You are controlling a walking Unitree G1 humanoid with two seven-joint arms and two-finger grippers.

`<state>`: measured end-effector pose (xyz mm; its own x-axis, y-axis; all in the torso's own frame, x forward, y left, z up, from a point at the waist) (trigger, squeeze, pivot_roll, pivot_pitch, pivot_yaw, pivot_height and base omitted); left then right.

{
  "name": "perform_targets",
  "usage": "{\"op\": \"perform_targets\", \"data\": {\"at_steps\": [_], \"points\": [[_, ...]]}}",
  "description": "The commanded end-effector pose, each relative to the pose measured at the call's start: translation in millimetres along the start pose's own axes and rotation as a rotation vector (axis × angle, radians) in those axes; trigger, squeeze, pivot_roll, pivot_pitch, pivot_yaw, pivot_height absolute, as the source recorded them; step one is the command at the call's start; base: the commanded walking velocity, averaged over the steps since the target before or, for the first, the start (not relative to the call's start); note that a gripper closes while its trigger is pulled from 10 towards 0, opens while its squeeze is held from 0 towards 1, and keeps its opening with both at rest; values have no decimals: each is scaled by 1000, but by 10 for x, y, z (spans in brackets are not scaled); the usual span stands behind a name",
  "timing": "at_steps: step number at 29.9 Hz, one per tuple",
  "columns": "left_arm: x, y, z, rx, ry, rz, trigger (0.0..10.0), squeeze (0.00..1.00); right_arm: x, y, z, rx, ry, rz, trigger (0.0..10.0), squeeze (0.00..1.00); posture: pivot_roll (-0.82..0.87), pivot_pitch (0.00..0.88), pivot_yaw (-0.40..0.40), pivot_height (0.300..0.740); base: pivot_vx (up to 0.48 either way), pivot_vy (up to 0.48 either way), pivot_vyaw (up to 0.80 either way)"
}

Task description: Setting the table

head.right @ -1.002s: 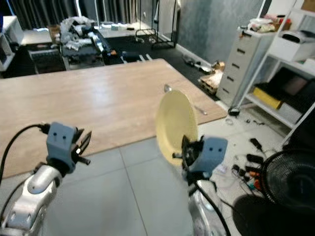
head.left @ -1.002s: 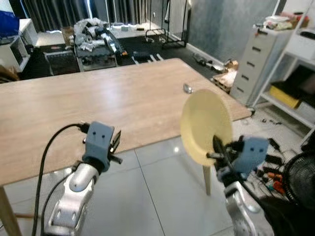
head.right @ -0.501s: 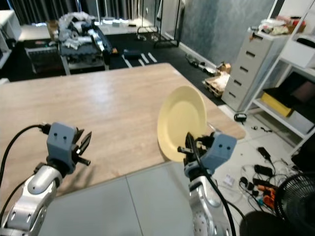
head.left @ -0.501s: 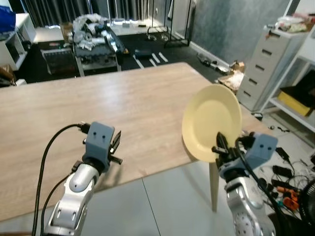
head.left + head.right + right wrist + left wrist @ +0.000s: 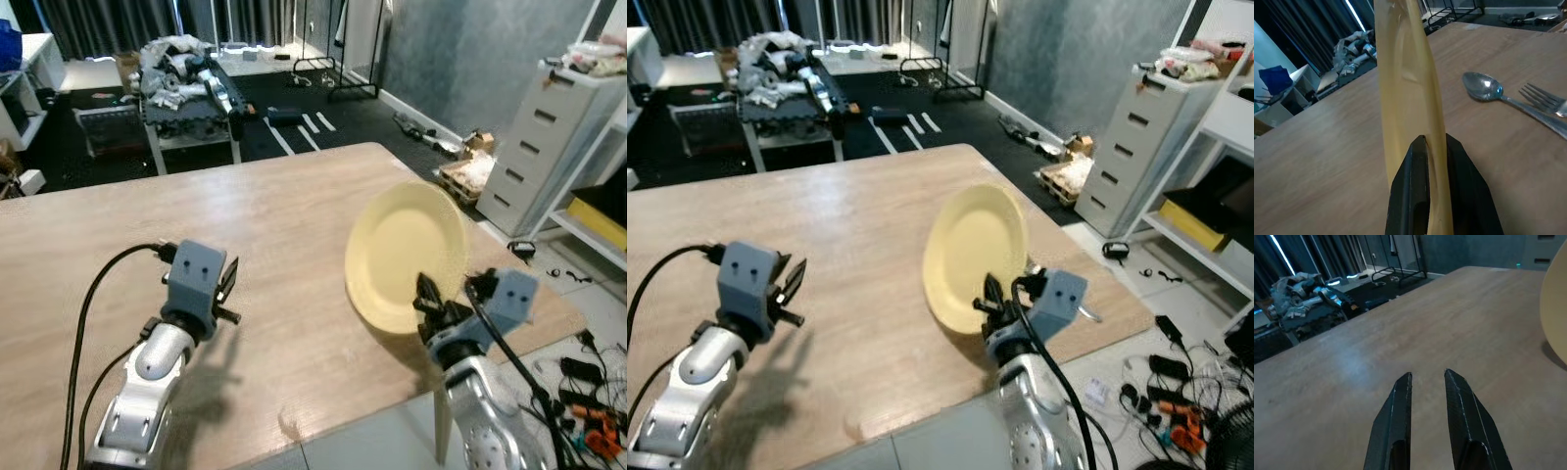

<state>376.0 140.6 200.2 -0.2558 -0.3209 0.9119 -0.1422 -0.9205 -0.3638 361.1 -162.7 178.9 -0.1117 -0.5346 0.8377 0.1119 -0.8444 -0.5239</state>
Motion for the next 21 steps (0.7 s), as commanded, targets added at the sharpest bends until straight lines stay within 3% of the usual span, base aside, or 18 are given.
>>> {"op": "perform_targets", "data": {"at_steps": [1,2,3,6,12,15,16,21], "points": [[-41,53,-22,-20,-17,-10,10000,0,-80,60,-27,-4,-47,-6,10000,0,91,64,80,740,0,0,0],[-46,67,-30,-32,-20,-18,10000,0,-95,71,-34,4,-64,-4,10000,0,91,64,80,740,0,0,0],[-90,116,-71,-82,-45,-96,10000,0,-144,64,-66,30,-108,87,10000,0,93,66,77,740,0,0,0],[-108,142,-92,-109,-55,-128,10000,0,-163,52,-82,40,-123,140,10000,0,93,66,77,740,0,0,0],[-115,159,-138,-147,-53,-95,10000,0,-178,54,-143,57,-168,304,10000,0,99,68,71,740,0,0,0],[-118,157,-139,-146,-53,-92,10000,0,-156,68,-148,60,-169,319,10000,0,97,67,69,740,0,0,0],[-119,157,-138,-144,-53,-90,10000,0,-126,111,-175,77,-196,379,10000,0,93,66,68,740,0,0,0],[-113,158,-138,-147,-54,-94,10000,0,-124,181,-211,73,-238,446,10000,0,90,67,63,740,0,0,0]]}}
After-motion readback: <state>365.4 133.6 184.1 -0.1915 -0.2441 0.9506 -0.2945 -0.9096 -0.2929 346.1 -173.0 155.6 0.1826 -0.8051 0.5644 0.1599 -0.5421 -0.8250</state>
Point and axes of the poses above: a point about 5 cm out from each wrist's last joint towards the gripper, its own z axis pointing out of the wrist towards the gripper, its own x axis along the axis of the wrist's last joint, y = z × x, the point moved 6 cm from there along z, pointing out of the wrist towards the gripper, and after that the axes turned 8 degrees about z, right-handed, at the moved point
